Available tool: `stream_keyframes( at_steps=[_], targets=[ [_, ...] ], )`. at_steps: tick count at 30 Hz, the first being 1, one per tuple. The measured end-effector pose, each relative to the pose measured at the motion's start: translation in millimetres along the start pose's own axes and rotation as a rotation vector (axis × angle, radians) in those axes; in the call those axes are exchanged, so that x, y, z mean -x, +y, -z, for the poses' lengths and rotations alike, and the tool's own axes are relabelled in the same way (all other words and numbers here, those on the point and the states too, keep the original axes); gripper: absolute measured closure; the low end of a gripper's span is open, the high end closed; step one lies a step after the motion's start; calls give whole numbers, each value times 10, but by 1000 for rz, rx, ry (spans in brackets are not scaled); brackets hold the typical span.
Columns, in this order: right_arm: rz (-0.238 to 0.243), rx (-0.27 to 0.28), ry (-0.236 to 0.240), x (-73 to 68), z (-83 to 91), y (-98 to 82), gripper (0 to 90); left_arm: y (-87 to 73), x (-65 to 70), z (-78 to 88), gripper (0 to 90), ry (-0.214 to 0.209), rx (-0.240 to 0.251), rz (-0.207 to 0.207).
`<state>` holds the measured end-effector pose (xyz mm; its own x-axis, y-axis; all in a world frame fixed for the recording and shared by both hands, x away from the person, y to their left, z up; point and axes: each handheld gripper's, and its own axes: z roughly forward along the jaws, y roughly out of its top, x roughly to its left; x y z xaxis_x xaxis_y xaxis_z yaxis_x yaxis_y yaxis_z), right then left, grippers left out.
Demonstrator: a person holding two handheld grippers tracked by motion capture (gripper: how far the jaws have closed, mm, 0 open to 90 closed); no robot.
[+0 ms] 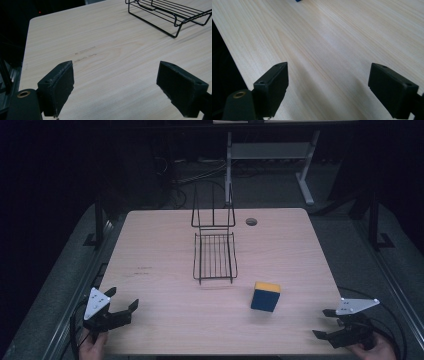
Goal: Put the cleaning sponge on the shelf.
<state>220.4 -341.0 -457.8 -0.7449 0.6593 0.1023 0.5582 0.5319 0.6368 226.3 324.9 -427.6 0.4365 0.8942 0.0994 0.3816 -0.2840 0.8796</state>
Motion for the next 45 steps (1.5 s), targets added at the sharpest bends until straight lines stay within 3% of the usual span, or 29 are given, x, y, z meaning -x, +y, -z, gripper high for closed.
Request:
stream_keyframes(
  at_steps=[18, 45],
  targets=[
    [41, 17, 44, -44, -18, 229, 164, -4, 14, -26, 139, -6, -6, -10],
    [164, -27, 89, -138, -208, 714, 164, 4, -2, 4, 139, -2, 5, -2]
  ],
)
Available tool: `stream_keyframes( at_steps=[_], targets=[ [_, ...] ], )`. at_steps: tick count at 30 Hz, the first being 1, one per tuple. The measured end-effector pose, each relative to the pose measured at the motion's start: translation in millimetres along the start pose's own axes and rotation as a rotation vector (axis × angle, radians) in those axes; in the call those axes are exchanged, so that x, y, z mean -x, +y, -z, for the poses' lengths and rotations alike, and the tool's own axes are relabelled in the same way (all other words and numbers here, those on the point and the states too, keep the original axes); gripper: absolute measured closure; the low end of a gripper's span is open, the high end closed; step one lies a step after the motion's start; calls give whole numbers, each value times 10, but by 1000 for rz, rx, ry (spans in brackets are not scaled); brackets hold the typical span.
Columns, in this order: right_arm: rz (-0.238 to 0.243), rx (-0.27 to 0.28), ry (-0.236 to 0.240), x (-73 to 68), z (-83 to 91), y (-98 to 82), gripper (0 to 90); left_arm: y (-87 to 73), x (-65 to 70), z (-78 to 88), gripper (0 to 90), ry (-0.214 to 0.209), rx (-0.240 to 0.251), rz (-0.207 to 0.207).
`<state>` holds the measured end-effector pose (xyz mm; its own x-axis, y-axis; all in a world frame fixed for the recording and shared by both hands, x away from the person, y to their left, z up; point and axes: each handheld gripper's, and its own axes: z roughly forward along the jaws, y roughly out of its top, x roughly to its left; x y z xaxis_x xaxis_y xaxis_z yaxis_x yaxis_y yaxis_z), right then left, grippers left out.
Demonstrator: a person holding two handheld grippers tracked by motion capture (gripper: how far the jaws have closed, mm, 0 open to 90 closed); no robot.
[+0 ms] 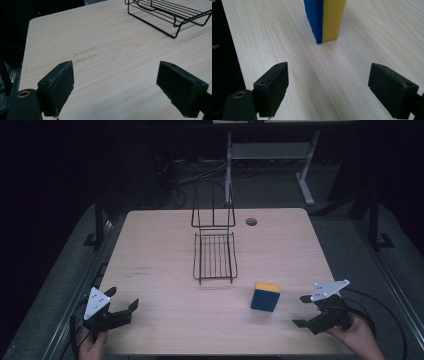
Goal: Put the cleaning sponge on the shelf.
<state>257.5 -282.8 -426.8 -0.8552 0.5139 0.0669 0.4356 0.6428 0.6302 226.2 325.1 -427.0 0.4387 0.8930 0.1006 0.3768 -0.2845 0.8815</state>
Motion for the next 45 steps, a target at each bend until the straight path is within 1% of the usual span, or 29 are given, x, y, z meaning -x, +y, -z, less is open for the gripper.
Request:
stream_keyframes(
  at_steps=[9, 11, 12, 13, 18, 22, 29, 38, 45],
  targets=[
    [19, -10, 9, 1, -26, 126, 164, 1, 2, -3, 139, -2, -1, -2],
    [31, -10, 9, 1, -35, 159, 164, 1, 0, -2, 139, -2, -1, 0],
    [27, -13, 11, -2, -38, 173, 164, 1, 0, -1, 139, -2, -1, 1],
    [36, -14, 12, 2, -48, 193, 164, 1, 0, -1, 139, -2, 0, 1],
    [48, -21, 21, -4, -84, 272, 164, 2, -5, 4, 139, -2, 3, 1],
    [67, -23, 27, -3, -114, 348, 164, 3, -9, 7, 139, 0, 3, 0],
    [95, -21, 48, 2, -167, 495, 164, 5, -16, 11, 139, 1, 4, 0],
    [106, -31, 63, 14, -236, 580, 165, 8, -13, 17, 139, 1, 7, 1],
    [110, -25, 77, 26, -298, 631, 167, 10, -6, 13, 139, 0, 5, -3]
  ],
)
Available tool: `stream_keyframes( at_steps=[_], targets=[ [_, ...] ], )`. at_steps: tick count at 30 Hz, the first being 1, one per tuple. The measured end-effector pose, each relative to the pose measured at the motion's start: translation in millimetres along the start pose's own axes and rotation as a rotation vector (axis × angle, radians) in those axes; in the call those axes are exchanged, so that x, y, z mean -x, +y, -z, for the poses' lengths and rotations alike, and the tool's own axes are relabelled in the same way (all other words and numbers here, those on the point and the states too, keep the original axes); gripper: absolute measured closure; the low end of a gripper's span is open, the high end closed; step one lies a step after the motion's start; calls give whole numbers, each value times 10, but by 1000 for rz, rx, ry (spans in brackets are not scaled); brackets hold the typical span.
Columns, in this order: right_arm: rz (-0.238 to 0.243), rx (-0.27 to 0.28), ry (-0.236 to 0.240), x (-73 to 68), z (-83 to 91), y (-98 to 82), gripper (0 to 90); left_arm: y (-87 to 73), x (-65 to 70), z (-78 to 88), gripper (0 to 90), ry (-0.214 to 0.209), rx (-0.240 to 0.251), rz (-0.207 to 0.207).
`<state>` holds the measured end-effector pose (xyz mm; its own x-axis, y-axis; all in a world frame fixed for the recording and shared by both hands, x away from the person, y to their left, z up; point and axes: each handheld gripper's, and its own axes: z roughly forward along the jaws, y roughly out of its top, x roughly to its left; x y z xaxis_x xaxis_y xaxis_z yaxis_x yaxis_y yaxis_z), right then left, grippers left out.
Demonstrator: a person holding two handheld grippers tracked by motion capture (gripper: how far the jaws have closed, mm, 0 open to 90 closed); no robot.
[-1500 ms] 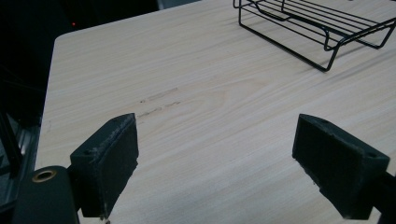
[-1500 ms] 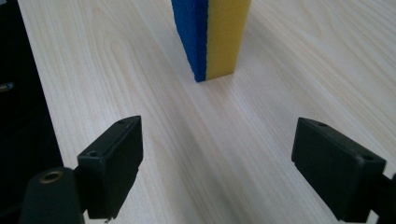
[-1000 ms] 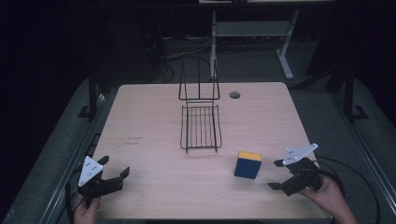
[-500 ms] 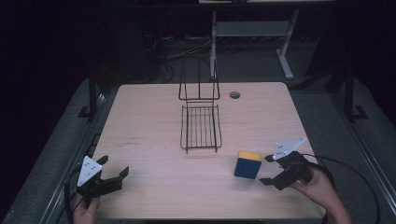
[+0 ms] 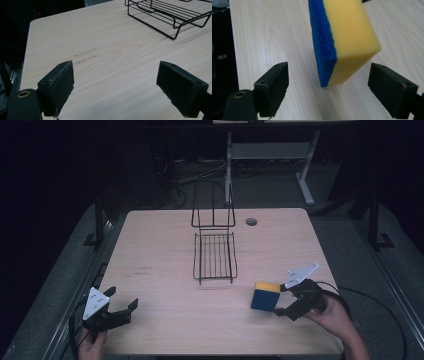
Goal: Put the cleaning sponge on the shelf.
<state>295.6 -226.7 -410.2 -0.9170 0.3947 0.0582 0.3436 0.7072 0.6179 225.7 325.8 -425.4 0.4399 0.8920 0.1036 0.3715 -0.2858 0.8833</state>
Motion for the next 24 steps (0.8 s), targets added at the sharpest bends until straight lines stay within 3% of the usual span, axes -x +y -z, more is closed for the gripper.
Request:
stream_keyframes(
  at_steps=[9, 21, 24],
  targets=[
    [-5, -10, 16, 28, -99, 57, 173, 0, -13, 12, 139, 2, 1, 0],
    [-13, -20, 26, 77, -186, 95, 245, 3, -9, 11, 139, 0, 3, 1],
    [-16, -28, 29, 90, -212, 102, 307, 2, -9, 13, 139, 1, 4, 1]
  ],
)
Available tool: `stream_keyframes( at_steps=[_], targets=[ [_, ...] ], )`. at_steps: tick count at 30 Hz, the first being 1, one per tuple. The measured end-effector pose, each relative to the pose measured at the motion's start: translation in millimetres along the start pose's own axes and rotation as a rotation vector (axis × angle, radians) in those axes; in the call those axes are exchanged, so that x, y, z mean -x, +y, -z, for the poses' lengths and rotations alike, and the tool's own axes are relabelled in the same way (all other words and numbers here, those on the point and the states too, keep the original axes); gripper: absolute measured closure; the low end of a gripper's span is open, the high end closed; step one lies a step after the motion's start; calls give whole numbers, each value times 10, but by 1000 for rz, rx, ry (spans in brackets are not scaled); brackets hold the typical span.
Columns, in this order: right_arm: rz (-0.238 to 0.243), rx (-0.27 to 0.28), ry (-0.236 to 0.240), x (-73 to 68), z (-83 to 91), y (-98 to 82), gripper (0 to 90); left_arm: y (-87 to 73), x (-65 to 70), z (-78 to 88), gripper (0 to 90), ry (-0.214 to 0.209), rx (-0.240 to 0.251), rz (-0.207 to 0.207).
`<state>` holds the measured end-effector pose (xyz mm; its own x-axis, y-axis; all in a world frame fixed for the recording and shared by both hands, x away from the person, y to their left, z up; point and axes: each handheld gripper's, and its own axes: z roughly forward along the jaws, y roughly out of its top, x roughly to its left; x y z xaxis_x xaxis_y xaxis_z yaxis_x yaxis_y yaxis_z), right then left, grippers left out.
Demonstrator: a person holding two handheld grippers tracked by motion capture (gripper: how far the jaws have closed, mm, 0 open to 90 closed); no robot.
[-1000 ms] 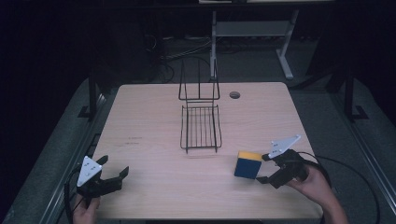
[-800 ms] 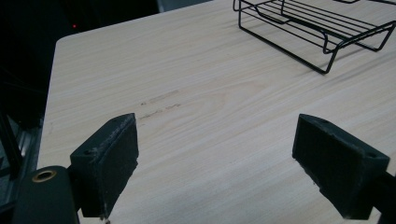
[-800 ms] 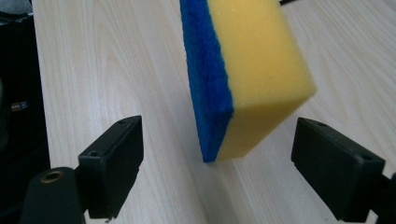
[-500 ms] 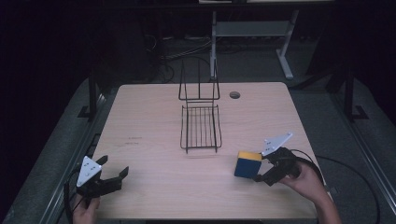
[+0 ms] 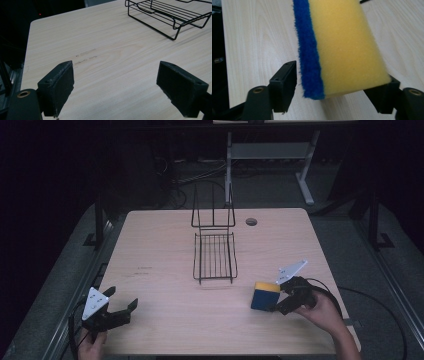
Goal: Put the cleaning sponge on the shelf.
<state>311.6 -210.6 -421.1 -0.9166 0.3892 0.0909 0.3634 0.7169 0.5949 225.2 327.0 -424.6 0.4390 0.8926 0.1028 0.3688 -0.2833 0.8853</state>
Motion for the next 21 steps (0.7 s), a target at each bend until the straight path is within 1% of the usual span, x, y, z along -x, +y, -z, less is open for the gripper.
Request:
stream_keyframes(
  at_steps=[2, 4, 6, 10, 11, 13, 21],
  targets=[
    [5, -1, 3, 12, -13, 4, 357, -1, -4, 2, 139, 1, 1, 1],
    [6, 1, 0, 13, -15, 6, 367, -2, -8, 2, 139, 3, 3, 2],
    [8, 4, -1, 8, -15, 18, 431, -1, -8, 2, 139, 1, 3, 2],
    [23, 1, -4, 6, -28, 23, 505, 0, -5, 4, 139, 1, 2, 0],
    [21, -2, 3, 3, -31, 25, 518, -1, -6, 2, 139, 2, 4, 2],
    [28, -2, 0, 2, -31, 27, 540, -1, -9, 5, 139, 1, 1, 1],
    [37, 2, 6, 0, -24, 31, 560, 0, -11, 5, 139, 1, 2, 2]
  ],
)
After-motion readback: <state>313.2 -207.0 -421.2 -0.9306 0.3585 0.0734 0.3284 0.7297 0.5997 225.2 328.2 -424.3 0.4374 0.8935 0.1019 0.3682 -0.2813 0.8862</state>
